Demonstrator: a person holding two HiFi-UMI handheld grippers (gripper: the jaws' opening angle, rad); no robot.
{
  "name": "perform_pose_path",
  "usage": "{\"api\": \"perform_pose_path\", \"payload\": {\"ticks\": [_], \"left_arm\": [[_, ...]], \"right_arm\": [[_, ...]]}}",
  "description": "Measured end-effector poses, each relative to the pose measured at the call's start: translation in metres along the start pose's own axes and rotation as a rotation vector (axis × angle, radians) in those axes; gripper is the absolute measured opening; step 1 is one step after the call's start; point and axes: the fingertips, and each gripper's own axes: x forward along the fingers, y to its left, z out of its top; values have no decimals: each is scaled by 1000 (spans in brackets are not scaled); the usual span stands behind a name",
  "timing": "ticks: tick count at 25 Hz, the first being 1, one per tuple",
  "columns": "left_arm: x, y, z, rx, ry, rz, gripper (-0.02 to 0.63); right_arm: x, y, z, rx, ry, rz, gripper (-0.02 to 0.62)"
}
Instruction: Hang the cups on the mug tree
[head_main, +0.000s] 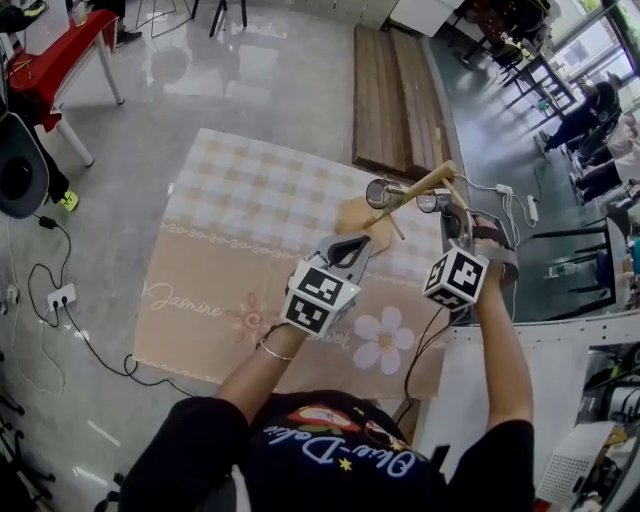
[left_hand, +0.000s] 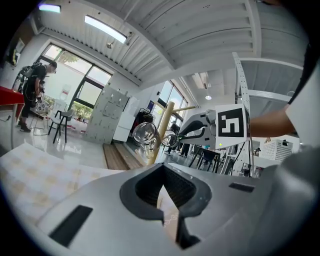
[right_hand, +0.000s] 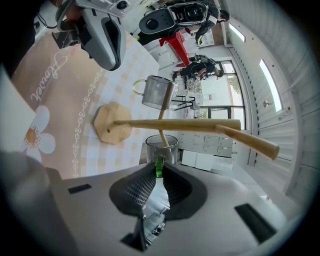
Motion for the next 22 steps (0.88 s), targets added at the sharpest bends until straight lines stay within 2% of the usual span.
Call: {"api": "perform_pose_path", "payload": {"ticks": [22], "left_arm": [[1, 2, -11, -7, 32, -14, 3]], "right_arm": [[4, 10, 2, -10, -16, 6, 78]]}}
